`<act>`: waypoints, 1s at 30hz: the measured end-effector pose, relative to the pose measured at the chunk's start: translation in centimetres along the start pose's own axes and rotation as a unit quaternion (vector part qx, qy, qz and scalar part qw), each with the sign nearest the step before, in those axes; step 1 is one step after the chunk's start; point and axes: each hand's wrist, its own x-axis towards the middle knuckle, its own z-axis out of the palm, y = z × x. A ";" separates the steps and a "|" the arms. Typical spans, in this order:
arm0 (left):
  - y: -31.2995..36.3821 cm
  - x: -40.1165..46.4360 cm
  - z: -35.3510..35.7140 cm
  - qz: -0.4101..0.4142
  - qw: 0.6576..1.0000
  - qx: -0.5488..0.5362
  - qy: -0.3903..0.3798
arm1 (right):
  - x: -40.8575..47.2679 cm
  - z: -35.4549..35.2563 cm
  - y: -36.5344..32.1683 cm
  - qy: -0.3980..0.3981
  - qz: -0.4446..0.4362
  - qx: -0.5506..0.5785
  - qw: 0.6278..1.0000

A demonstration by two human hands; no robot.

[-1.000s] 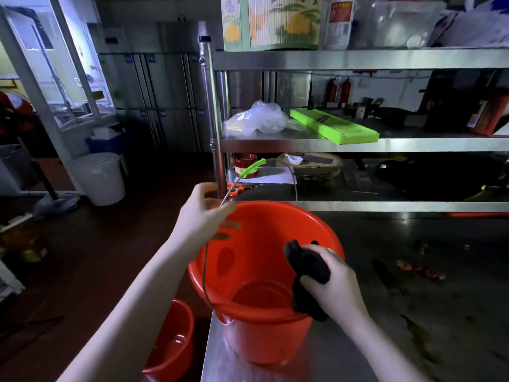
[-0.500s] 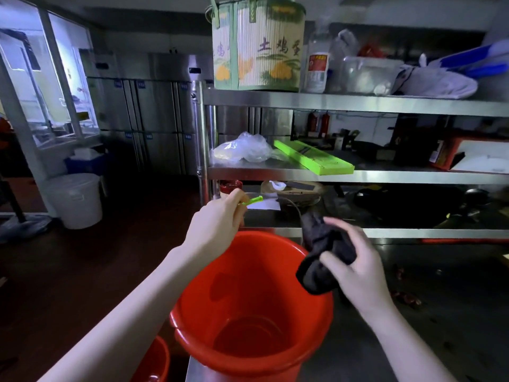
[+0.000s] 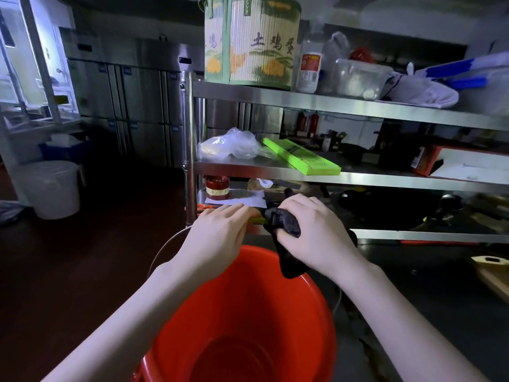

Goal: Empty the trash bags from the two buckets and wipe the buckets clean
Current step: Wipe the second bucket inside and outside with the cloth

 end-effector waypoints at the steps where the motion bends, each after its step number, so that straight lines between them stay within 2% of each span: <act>1: 0.1 0.1 0.2 0.003 1.000 0.002 -0.005 | -0.2 0.1 -0.2 0.012 -0.007 -0.025 1.000; 5: -0.7 -0.1 0.6 -0.018 1.000 -0.019 0.006 | -0.6 0.3 0.4 -0.006 0.010 -0.044 0.999; 7: -1.5 -0.5 0.6 -0.026 0.999 -0.023 0.028 | -1.8 0.3 2.6 -0.037 0.045 0.001 0.998; 10: -2.0 -0.1 0.8 -0.021 0.999 -0.031 0.038 | -5.8 0.7 6.1 -0.051 0.145 0.129 0.980; 13: -1.5 0.2 1.3 -0.018 0.998 -0.031 0.047 | -8.7 1.5 7.2 -0.029 0.200 0.155 0.967; 17: -2.3 -0.3 1.3 -0.027 0.997 -0.017 0.070 | -5.5 1.6 4.8 -0.006 0.150 0.076 0.986; 22: -1.5 -0.5 1.4 -0.015 0.997 0.000 0.073 | -0.2 1.9 -1.8 0.076 0.017 -0.062 0.995; 25: -1.6 -0.5 1.5 -0.018 0.996 -0.012 0.090 | -0.2 1.9 -1.5 0.069 -0.005 -0.053 0.996; 27: -1.4 -0.4 1.6 -0.018 0.996 -0.018 0.087 | -1.5 1.7 0.9 0.071 0.034 -0.015 0.997; 30: -2.0 -0.5 1.7 -0.023 0.996 -0.019 0.085 | -5.9 2.7 5.4 0.039 0.168 0.118 0.978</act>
